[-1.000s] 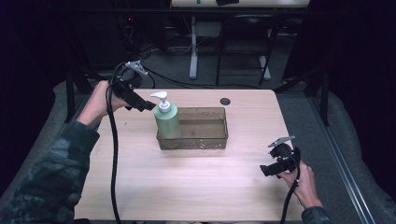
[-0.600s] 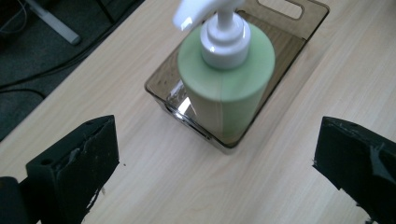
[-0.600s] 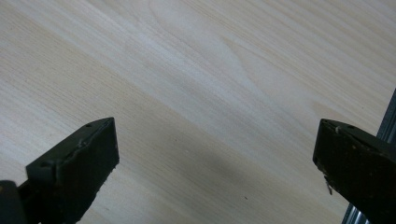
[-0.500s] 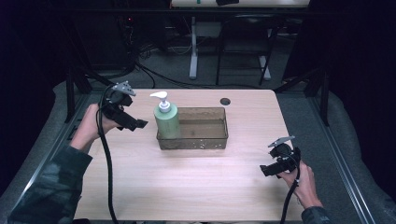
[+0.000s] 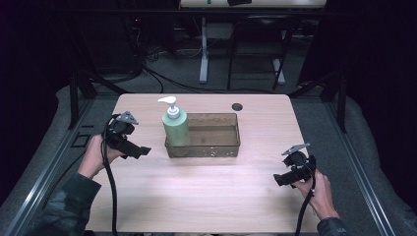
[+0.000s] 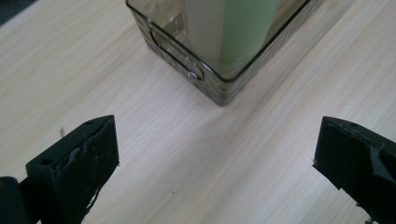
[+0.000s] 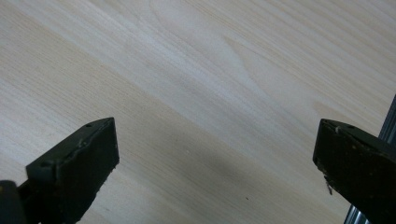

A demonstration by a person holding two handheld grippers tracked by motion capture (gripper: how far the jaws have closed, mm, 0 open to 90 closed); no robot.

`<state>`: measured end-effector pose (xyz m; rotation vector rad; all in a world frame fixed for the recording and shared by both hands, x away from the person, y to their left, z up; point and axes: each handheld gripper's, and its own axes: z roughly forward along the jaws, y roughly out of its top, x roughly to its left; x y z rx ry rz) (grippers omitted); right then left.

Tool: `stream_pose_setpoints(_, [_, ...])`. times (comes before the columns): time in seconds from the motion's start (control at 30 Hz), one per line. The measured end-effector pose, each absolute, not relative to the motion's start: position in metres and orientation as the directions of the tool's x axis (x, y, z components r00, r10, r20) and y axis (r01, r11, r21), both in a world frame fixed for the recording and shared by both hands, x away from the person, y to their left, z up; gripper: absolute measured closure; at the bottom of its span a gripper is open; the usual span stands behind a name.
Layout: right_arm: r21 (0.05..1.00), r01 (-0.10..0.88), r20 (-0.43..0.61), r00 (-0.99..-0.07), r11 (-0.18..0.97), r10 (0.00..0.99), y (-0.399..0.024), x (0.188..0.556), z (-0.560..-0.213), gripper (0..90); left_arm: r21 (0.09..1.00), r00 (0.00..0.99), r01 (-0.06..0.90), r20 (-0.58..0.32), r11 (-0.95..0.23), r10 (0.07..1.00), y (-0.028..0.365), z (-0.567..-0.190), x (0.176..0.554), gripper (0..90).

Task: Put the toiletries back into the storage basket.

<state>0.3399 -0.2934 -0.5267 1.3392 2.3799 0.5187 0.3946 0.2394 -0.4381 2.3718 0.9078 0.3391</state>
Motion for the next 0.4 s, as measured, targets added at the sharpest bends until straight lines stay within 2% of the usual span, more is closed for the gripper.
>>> stream_pose_setpoints(0.4, [0.48, 0.732, -0.13, -0.485, 0.483, 0.865, -0.295, 0.341, -0.528, 0.0, 0.539, 0.721, 0.584, 0.0, -0.607, 0.693, 0.241, -0.474, 0.401, 0.0])
